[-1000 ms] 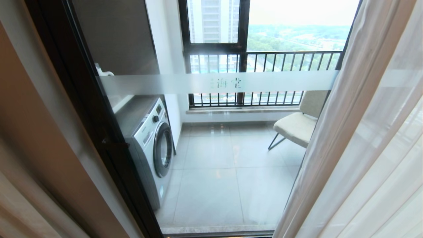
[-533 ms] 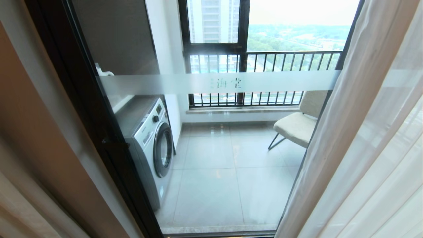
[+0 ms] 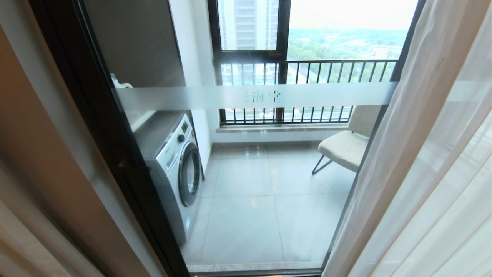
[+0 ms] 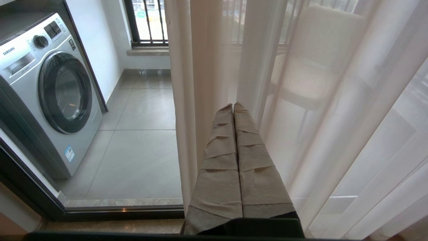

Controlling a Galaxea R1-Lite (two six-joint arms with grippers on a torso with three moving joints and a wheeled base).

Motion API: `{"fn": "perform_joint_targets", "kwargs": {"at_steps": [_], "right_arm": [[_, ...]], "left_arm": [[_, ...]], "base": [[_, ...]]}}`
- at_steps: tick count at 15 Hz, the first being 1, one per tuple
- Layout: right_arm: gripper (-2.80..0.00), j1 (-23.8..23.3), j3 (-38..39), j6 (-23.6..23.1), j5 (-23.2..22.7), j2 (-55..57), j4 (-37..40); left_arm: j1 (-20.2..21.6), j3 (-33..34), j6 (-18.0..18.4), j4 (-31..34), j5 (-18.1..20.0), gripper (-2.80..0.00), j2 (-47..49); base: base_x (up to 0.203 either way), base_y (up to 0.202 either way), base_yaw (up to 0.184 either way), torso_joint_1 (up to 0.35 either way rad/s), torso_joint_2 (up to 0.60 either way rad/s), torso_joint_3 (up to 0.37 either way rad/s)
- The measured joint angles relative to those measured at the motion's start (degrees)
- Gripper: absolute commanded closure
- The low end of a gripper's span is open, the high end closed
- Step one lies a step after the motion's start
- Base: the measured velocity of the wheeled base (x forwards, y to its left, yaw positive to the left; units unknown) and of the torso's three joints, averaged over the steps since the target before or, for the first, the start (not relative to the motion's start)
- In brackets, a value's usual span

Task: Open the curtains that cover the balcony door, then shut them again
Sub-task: Close the inner curtains on both sides

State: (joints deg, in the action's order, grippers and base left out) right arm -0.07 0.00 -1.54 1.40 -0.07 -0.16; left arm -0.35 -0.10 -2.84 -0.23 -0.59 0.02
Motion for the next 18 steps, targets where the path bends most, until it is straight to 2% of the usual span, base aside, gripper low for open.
{"fn": "perform_joint_targets", "kwargs": {"at_steps": [13, 18], "right_arm": [[0.00, 0.0, 0.0, 0.0, 0.0, 0.0, 0.0], [0.00, 0.0, 0.0, 0.0, 0.0, 0.0, 0.0]], "left_arm": [[0.0, 0.0, 0.0, 0.0, 0.0, 0.00, 0.0], [0.0, 0.0, 0.0, 0.1, 0.0, 0.00, 0.0]], "base": [[0.000, 0.000, 0.000, 0.000, 0.00, 0.000], [0.000, 0.157, -0.005, 0.002, 0.01, 0.003]]}}
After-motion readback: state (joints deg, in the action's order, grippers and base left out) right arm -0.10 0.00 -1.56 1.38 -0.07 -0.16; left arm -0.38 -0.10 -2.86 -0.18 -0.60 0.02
